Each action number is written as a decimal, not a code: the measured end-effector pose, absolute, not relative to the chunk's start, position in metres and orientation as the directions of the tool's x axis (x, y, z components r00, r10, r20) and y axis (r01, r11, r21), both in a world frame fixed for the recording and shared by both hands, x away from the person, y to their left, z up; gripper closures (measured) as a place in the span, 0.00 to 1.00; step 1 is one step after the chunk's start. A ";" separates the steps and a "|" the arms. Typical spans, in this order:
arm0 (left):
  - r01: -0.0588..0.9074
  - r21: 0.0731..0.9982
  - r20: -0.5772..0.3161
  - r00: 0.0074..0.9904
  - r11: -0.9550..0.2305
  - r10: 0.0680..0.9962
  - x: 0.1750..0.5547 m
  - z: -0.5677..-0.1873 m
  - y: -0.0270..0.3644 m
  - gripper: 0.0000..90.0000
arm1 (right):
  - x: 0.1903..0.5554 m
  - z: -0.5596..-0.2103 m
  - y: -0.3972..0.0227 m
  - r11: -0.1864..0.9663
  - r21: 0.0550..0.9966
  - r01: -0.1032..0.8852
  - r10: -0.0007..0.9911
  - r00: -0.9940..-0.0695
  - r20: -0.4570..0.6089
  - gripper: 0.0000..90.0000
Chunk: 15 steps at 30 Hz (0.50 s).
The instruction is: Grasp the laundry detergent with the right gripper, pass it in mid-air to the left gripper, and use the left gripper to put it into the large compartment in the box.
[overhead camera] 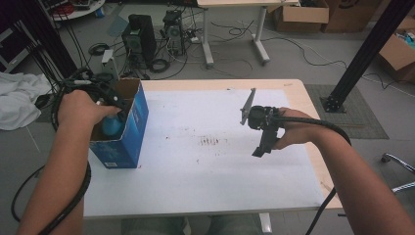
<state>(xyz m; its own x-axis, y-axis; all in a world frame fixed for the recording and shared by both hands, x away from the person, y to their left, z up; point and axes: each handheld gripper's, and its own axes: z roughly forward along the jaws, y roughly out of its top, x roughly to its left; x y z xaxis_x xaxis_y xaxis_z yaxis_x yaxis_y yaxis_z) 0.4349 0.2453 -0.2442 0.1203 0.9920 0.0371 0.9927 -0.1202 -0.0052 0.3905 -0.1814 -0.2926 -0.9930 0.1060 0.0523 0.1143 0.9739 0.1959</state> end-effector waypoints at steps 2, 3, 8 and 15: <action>0.991 -0.001 0.034 0.131 -0.131 0.991 0.435 -0.237 0.245 0.20 | 0.391 -0.292 -0.181 0.974 0.197 0.113 0.105 -0.993 0.051 0.00; 0.991 -0.001 0.034 0.131 -0.131 0.991 0.435 -0.237 0.245 0.20 | 0.391 -0.292 -0.181 0.974 0.198 0.113 0.105 -0.993 0.050 0.00; 0.986 0.015 0.026 0.164 -0.165 0.986 0.433 -0.225 0.242 0.17 | 0.391 -0.294 -0.181 0.972 0.204 0.119 0.110 -0.992 0.055 0.00; 0.976 0.027 0.019 0.216 -0.217 0.976 0.429 -0.208 0.234 0.11 | 0.391 -0.293 -0.182 0.971 0.204 0.121 0.112 -0.992 0.056 0.00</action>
